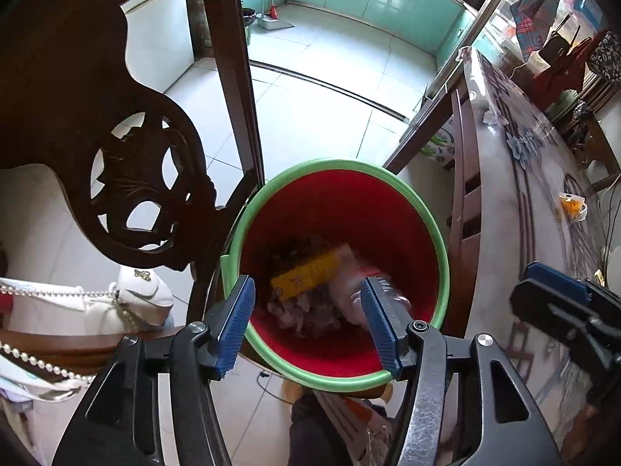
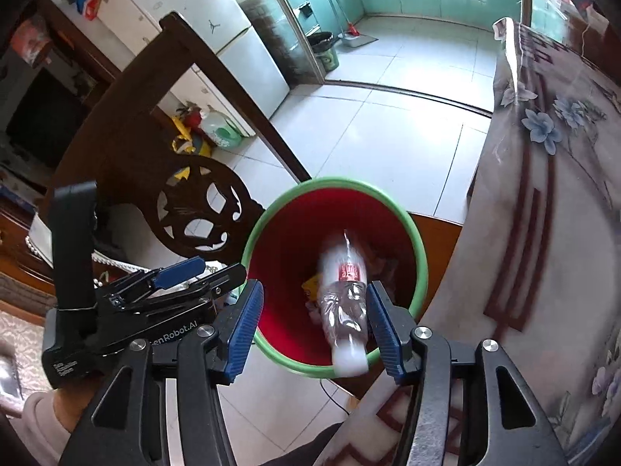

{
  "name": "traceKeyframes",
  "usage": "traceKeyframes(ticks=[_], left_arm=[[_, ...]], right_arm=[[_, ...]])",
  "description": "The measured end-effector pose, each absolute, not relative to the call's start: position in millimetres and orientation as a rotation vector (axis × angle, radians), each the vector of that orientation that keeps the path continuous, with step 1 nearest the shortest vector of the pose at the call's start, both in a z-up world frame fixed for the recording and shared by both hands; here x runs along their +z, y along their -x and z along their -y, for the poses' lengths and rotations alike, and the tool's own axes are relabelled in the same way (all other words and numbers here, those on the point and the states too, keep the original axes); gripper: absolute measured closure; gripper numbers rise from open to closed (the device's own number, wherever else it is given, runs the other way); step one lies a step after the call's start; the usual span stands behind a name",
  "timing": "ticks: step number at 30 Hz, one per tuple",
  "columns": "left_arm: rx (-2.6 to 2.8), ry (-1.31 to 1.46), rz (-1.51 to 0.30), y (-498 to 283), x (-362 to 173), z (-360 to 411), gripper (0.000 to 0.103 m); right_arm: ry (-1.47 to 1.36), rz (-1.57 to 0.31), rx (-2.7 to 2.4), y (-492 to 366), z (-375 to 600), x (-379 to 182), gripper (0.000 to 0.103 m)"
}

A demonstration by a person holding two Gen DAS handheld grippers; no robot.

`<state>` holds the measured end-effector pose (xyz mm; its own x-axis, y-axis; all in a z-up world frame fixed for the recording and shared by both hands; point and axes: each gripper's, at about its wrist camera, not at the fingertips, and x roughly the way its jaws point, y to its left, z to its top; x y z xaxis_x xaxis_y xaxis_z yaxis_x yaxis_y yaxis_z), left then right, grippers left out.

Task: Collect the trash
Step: 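Open both grippers to drop the carton and bottle into the bucket, then grasp the yellow medicine box with the right gripper while the left gripper reaches for the orange wrapper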

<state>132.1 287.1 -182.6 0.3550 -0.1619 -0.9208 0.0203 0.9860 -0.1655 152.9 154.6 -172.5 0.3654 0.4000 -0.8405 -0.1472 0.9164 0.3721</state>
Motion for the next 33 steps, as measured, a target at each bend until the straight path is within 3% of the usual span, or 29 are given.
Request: traceKeyframes(ticks=[20, 33], left_arm=[[-0.241, 0.054, -1.117, -106.3, -140.7, -207.4, 0.047], [-0.206, 0.017, -1.11, -64.7, -128.4, -121.6, 0.047]], right_arm=[[-0.217, -1.014, 0.12, -83.6, -51.0, -98.9, 0.045], [-0.203, -0.989, 0.053, -28.6, 65.9, -99.3, 0.043]])
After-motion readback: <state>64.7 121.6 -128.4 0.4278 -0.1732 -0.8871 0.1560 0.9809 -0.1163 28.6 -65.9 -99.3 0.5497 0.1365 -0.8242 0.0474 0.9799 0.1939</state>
